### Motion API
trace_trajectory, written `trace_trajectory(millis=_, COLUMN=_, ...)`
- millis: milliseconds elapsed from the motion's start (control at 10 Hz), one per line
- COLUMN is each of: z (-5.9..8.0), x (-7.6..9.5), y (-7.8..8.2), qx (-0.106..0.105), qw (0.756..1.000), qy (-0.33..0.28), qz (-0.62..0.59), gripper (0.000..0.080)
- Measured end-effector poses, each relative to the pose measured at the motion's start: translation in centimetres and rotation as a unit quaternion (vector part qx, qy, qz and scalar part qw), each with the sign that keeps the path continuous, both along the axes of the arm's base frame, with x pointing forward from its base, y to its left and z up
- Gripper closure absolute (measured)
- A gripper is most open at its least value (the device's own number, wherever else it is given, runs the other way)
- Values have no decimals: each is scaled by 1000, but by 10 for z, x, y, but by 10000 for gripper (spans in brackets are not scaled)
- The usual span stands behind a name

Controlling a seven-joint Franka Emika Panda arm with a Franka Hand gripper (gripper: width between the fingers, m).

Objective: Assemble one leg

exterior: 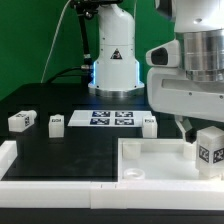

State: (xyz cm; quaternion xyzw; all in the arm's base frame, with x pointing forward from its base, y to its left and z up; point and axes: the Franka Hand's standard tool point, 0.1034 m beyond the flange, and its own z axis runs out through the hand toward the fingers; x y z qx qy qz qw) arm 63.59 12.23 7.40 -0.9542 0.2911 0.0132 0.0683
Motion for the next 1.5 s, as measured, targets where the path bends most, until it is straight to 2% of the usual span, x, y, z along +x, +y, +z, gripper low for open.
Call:
trace_trajectory(millis=300, z=5, x=5, y=-1, qx=0, qw=984, qy=-20, qz=175, gripper=150)
trace_trajectory(millis=500, z=9, x=8, y=-2, qx=-15, qw=951, qy=-35, qz=308, gripper=150)
trace_trajectory(millis=800, z=9, x=10, y=-7, qx=-24, qw=900, qy=-50, qz=433, gripper=150)
trace_trajectory(millis=900, z=9, x=10, y=-7, qx=-23, qw=904, qy=-48, qz=424, gripper=150)
trace_trajectory(millis=1000, z=9, x=9, y=-7, qx=-23, qw=904, qy=-48, qz=424, gripper=258)
trace_trajectory(millis=1100, z=9, x=9, y=-7, qx=-23, qw=908, qy=-47, qz=416, gripper=258)
trace_trajectory(millis=1200, z=8, x=9, y=-7, qx=-23, qw=912, qy=-46, qz=407, gripper=447)
trace_trajectory(millis=1300, z=8, x=9, y=-7, qx=-23, qw=912, qy=-46, qz=407, gripper=509)
trace_trajectory(millis=1400, z=8, x=9, y=-6, qx=-23, qw=913, qy=-46, qz=404, gripper=509)
trace_trajectory(millis=1500, z=8, x=9, y=-5, qx=-27, qw=952, qy=-40, qz=301, gripper=509)
